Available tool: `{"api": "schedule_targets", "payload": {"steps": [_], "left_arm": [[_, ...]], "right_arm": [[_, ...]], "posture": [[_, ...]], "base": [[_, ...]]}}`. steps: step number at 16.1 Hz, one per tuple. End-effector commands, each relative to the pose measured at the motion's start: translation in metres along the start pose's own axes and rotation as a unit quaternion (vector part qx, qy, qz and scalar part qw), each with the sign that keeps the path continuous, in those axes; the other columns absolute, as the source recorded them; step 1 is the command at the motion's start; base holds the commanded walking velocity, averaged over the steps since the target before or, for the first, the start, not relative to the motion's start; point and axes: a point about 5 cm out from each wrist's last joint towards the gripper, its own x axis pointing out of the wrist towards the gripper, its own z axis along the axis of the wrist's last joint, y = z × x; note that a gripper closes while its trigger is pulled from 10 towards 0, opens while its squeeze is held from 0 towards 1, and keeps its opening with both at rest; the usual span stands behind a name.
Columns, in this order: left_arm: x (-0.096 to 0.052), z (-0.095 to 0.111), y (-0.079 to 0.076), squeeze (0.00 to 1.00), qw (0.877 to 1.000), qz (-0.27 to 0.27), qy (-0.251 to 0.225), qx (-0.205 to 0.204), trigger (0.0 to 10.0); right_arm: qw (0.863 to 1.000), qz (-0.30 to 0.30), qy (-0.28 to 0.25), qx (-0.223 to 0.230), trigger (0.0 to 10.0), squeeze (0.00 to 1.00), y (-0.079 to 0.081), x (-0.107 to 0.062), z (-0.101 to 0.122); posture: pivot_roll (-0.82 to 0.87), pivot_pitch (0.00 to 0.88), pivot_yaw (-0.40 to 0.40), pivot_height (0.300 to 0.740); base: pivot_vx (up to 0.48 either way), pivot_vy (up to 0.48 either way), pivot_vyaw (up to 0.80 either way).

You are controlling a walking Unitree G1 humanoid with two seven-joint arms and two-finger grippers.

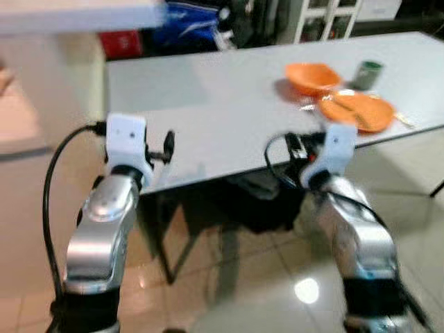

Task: Setting the table

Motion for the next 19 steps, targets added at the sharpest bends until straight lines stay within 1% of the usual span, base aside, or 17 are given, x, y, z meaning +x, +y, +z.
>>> {"api": "schedule_targets", "payload": {"steps": [1, 2, 3, 4, 5, 7, 8, 10, 12, 13, 15, 17, 18, 19], "left_arm": [[0.004, 0.004, -0.009, 0.0, 1.0, -0.004, -0.012, 0.014, 10.0], [0.004, 0.008, -0.014, 0.0, 1.0, -0.015, -0.021, 0.01, 10.0], [0.003, 0.008, -0.015, 0.0, 1.0, -0.017, -0.021, 0.009, 10.0], [0.003, 0.01, -0.014, 0.0, 1.0, -0.013, -0.021, 0.007, 10.0], [0.003, 0.012, -0.013, 0.0, 1.0, -0.011, -0.026, 0.005, 10.0], [0.002, 0.01, -0.006, 0.0, 0.999, 0.016, -0.031, 0.012, 10.0], [0.0, 0.012, -0.005, 0.0, 0.999, 0.018, -0.037, 0.012, 10.0], [-0.006, 0.024, -0.002, 0.0, 0.998, 0.017, -0.064, 0.018, 10.0], [-0.009, 0.027, 0.0, 0.0, 0.997, 0.012, -0.069, 0.024, 10.0], [-0.01, 0.027, 0.0, 0.0, 0.997, 0.01, -0.071, 0.023, 10.0], [-0.014, 0.031, -0.006, 0.0, 0.996, 0.001, -0.083, 0.022, 10.0], [-0.019, 0.043, -0.011, 0.0, 0.994, -0.009, -0.103, 0.032, 10.0], [-0.025, 0.063, -0.015, 0.0, 0.989, -0.027, -0.14, 0.034, 10.0], [-0.028, 0.07, -0.015, 0.0, 0.987, -0.035, -0.153, 0.037, 10.0]], "right_arm": [[1.0, -0.001, -0.02, 0.01, 10.0, 1.0, -0.003, 0.003, 0.009], [1.0, -0.005, -0.021, 0.008, 10.0, 1.0, -0.005, 0.005, 0.008], [1.0, -0.007, -0.02, 0.008, 10.0, 1.0, -0.006, 0.005, 0.007], [1.0, 0.0, -0.026, 0.008, 10.0, 1.0, -0.004, 0.006, 0.012], [0.999, 0.007, -0.031, 0.007, 10.0, 1.0, -0.003, 0.007, 0.017], [1.0, 0.019, -0.024, -0.004, 10.0, 1.0, 0.0, 0.009, 0.013], [1.0, 0.02, -0.024, -0.001, 10.0, 1.0, 0.0, 0.009, 0.013], [0.999, 0.028, -0.027, 0.004, 10.0, 1.0, 0.005, 0.007, 0.014], [0.999, 0.036, -0.035, -0.001, 10.0, 1.0, 0.009, 0.005, 0.017], [0.998, 0.047, -0.047, -0.011, 10.0, 0.0, 0.013, 0.002, 0.021], [0.995, 0.076, -0.063, -0.001, 10.0, 0.0, 0.022, -0.002, 0.026], [0.993, 0.096, -0.066, -0.012, 10.0, 0.0, 0.029, -0.004, 0.029], [0.986, 0.145, -0.078, -0.026, 10.0, 0.0, 0.039, -0.009, 0.034], [0.984, 0.159, -0.08, -0.021, 10.0, 0.0, 0.042, -0.012, 0.034]], "posture": [[0.05, 0.0, -0.025, 0.74], [0.05, 0.0, -0.027, 0.74], [0.05, 0.0, -0.027, 0.74], [0.04, 0.0, -0.042, 0.74], [0.05, 0.0, -0.055, 0.74], [0.06, 0.0, -0.064, 0.74], [0.06, 0.0, -0.065, 0.74], [0.05, 0.0, -0.053, 0.74], [0.03, 0.0, -0.045, 0.74], [0.03, 0.0, -0.047, 0.74], [0.04, 0.0, -0.062, 0.74], [0.04, 0.0, -0.064, 0.74], [0.06, 0.023, -0.077, 0.74], [0.06, 0.023, -0.083, 0.74]], "base": [[0.0, 0.48, 0.0], [0.0, 0.48, -0.8], [0.0, 0.48, -0.8], [0.0, 0.48, -0.8], [0.0, 0.48, -0.8], [0.0, 0.48, -0.8], [0.0, 0.48, -0.8], [0.0, 0.48, -0.8], [0.0, 0.48, -0.8], [0.0, 0.48, 0.0], [0.0, 0.48, 0.0], [0.0, 0.48, 0.0], [0.0, 0.48, 0.0], [0.0, 0.48, 0.59]]}}
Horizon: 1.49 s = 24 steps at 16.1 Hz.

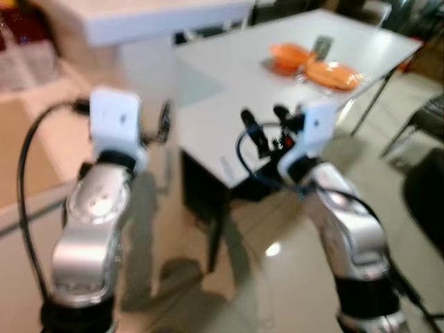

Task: Setting the table

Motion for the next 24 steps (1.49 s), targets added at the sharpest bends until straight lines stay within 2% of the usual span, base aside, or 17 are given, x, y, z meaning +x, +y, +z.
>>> {"api": "schedule_targets", "payload": {"steps": [1, 3, 5, 7, 8, 10, 13, 14, 16, 17, 18, 19, 21, 22, 23, 24], "left_arm": [[-0.004, 0.011, 0.001, 0.0, 1.0, -0.016, -0.016, 0.009, 10.0], [-0.01, 0.028, 0.003, 0.0, 0.999, -0.019, -0.046, 0.001, 10.0], [-0.009, 0.049, 0.006, 0.0, 0.997, -0.018, -0.073, 0.004, 10.0], [-0.006, 0.066, 0.005, 0.0, 0.994, -0.038, -0.093, 0.04, 10.0], [-0.008, 0.073, 0.002, 0.0, 0.991, -0.065, -0.099, 0.055, 10.0], [-0.012, 0.078, -0.002, 0.0, 0.99, -0.091, -0.094, 0.044, 10.0], [-0.013, 0.079, 0.002, 0.0, 0.992, -0.081, -0.087, 0.037, 10.0], [-0.013, 0.076, 0.006, 0.0, 0.994, -0.071, -0.079, 0.036, 10.0], [-0.013, 0.055, 0.019, 0.0, 0.998, -0.029, -0.034, 0.043, 10.0], [-0.014, 0.041, 0.026, 0.0, 0.998, -0.009, -0.001, 0.054, 10.0], [-0.014, 0.037, 0.029, 0.0, 0.998, 0.001, 0.007, 0.064, 10.0], [-0.014, 0.028, 0.03, 0.0, 0.998, 0.007, 0.025, 0.055, 10.0], [-0.011, -0.005, 0.03, 0.0, 0.996, 0.023, 0.083, 0.035, 10.0], [-0.011, -0.011, 0.03, 0.0, 0.994, 0.022, 0.095, 0.039, 10.0], [-0.008, -0.011, 0.023, 0.0, 0.996, -0.005, 0.083, 0.038, 10.0], [-0.006, -0.009, 0.022, 0.0, 0.996, -0.009, 0.074, 0.04, 10.0]], "right_arm": [[0.999, 0.031, -0.012, 0.006, 10.0, 0.0, 0.007, -0.002, 0.005], [0.998, 0.061, -0.018, 0.002, 10.0, 0.0, 0.011, -0.01, 0.007], [0.996, 0.076, -0.033, 0.01, 10.0, 0.0, 0.012, -0.013, 0.014], [0.995, 0.088, -0.051, 0.012, 10.0, 0.0, 0.012, -0.015, 0.023], [0.994, 0.093, -0.061, 0.014, 10.0, 0.0, 0.011, -0.017, 0.029], [0.991, 0.109, -0.072, 0.009, 10.0, 0.0, 0.009, -0.023, 0.036], [0.991, 0.097, -0.095, 0.018, 10.0, 0.0, -0.004, -0.031, 0.046], [0.991, 0.083, -0.104, 0.016, 10.0, 0.0, -0.008, -0.031, 0.051], [0.994, 0.044, -0.097, 0.035, 10.0, 0.0, -0.017, -0.025, 0.055], [0.994, 0.032, -0.096, 0.039, 10.0, 0.0, -0.019, -0.023, 0.057], [0.995, 0.02, -0.092, 0.036, 10.0, 0.0, -0.021, -0.022, 0.057], [0.996, -0.007, -0.081, 0.037, 10.0, 0.0, -0.027, -0.019, 0.056], [0.995, -0.087, -0.039, 0.033, 10.0, 0.0, -0.051, -0.011, 0.048], [0.994, -0.095, -0.031, 0.037, 10.0, 0.0, -0.055, -0.009, 0.046], [0.994, -0.109, 0.015, 0.008, 10.0, 0.0, -0.067, 0.001, 0.043], [0.993, -0.114, 0.023, 0.0, 10.0, 0.0, -0.07, 0.005, 0.044]], "posture": [[0.07, 0.026, -0.09, 0.74], [0.08, 0.031, -0.097, 0.74], [0.09, 0.01, -0.104, 0.74], [0.09, 0.003, -0.099, 0.74], [0.1, 0.0, -0.096, 0.74], [0.11, 0.0, -0.092, 0.74], [0.11, 0.0, -0.086, 0.74], [0.1, 0.0, -0.08, 0.74], [0.1, 0.0, -0.08, 0.74], [0.09, 0.0, -0.083, 0.74], [0.09, 0.0, -0.083, 0.74], [0.09, 0.0, -0.085, 0.74], [0.08, 0.0, -0.083, 0.74], [0.08, 0.0, -0.081, 0.74], [0.07, 0.0, -0.076, 0.74], [0.07, 0.0, -0.079, 0.74]], "base": [[0.0, 0.48, 0.8], [0.0, 0.48, 0.8], [0.0, 0.48, 0.8], [0.0, 0.48, 0.8], [0.0, 0.48, 0.8], [0.0, 0.48, 0.8], [0.0, 0.262, 0.8], [0.0, 0.0, 0.8], [0.0, 0.0, 0.0], [0.0, -0.48, 0.0], [0.0, -0.48, 0.0], [0.0, -0.48, 0.0], [0.0, -0.24, 0.0], [0.0, 0.0, 0.0], [0.0, 0.0, 0.0], [0.0, 0.0, 0.0]]}}
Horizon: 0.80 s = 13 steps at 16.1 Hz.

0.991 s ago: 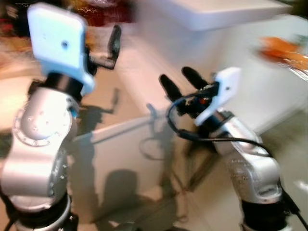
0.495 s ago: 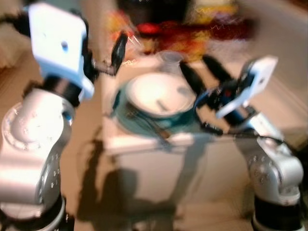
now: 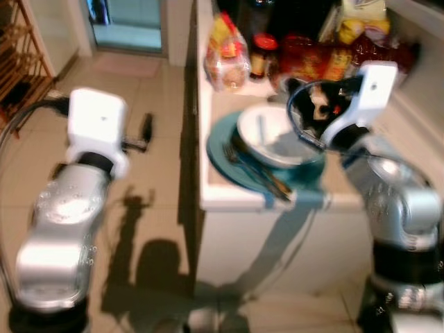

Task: Setting the table

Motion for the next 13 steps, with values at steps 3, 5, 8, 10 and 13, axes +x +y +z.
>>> {"api": "schedule_targets", "payload": {"steps": [3, 5, 8, 10, 13], "left_arm": [[0.006, 0.01, 0.0, 0.0, 0.999, -0.024, -0.037, 0.024, 10.0], [0.004, 0.012, -0.003, 0.0, 0.997, -0.044, -0.051, 0.022, 10.0], [0.005, 0.009, -0.005, 0.0, 0.999, -0.025, -0.047, -0.003, 10.0], [0.007, 0.009, -0.007, 0.0, 0.999, -0.022, -0.043, 0.004, 10.0], [0.005, 0.007, -0.015, 0.0, 0.997, -0.062, -0.046, 0.006, 10.0]], "right_arm": [[1.0, -0.004, 0.016, -0.019, 10.0, 0.03, -0.007, 0.018, 0.015], [0.998, -0.021, 0.043, -0.035, 10.0, 1.0, -0.019, 0.024, 0.016], [0.998, -0.032, 0.028, -0.055, 10.0, 1.0, -0.024, 0.027, 0.021], [0.997, -0.032, 0.029, -0.066, 10.0, 1.0, -0.022, 0.026, 0.018], [0.992, -0.031, 0.093, -0.077, 10.0, 0.0, -0.02, 0.021, 0.004]], "posture": [[0.07, 0.0, -0.09, 0.74], [0.07, 0.0, -0.1, 0.74], [0.06, 0.0, -0.102, 0.74], [0.06, 0.0, -0.098, 0.74], [0.06, 0.0, -0.1, 0.74]], "base": [[0.0, 0.0, 0.0], [0.0, 0.0, 0.0], [0.0, 0.0, 0.0], [0.0, 0.0, 0.0], [0.0, 0.0, 0.0]]}}
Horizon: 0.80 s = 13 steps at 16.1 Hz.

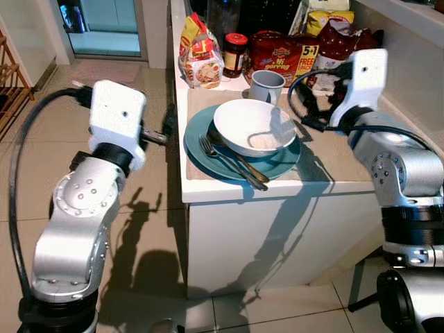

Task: Setting the table

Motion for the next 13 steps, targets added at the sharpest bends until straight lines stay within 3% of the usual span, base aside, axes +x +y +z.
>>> {"api": "schedule_targets", "payload": {"steps": [1, 3, 7, 11, 13], "left_arm": [[-0.002, 0.001, -0.006, 0.0, 1.0, -0.026, -0.006, 0.0, 10.0], [-0.003, -0.001, 0.002, 0.0, 1.0, -0.02, -0.006, -0.004, 10.0], [-0.002, 0.001, 0.001, 0.0, 0.999, -0.037, -0.012, -0.007, 10.0], [-0.013, 0.005, -0.015, 0.0, 0.99, -0.137, -0.02, -0.034, 10.0], [-0.031, 0.003, -0.024, 0.0, 0.968, -0.247, 0.007, -0.037, 10.0]], "right_arm": [[0.999, -0.016, 0.029, -0.005, 10.0, 0.0, -0.009, -0.006, -0.006], [0.998, -0.003, 0.05, 0.044, 10.0, 0.0, -0.014, -0.011, -0.004], [0.99, 0.033, 0.112, 0.078, 10.0, 0.0, -0.007, -0.013, -0.008], [0.976, 0.07, 0.165, 0.125, 10.0, 0.0, 0.002, -0.011, -0.009], [0.966, 0.096, 0.19, 0.145, 10.0, 0.0, 0.011, -0.003, -0.015]], "posture": [[0.05, 0.0, -0.1, 0.74], [0.05, 0.0, -0.096, 0.74], [0.05, 0.0, -0.101, 0.74], [0.05, 0.0, -0.111, 0.74], [0.06, 0.0, -0.115, 0.74]], "base": [[0.0, 0.0, 0.0], [0.0, 0.0, 0.0], [0.0, 0.0, 0.0], [0.0, 0.0, 0.0], [0.0, 0.0, 0.0]]}}
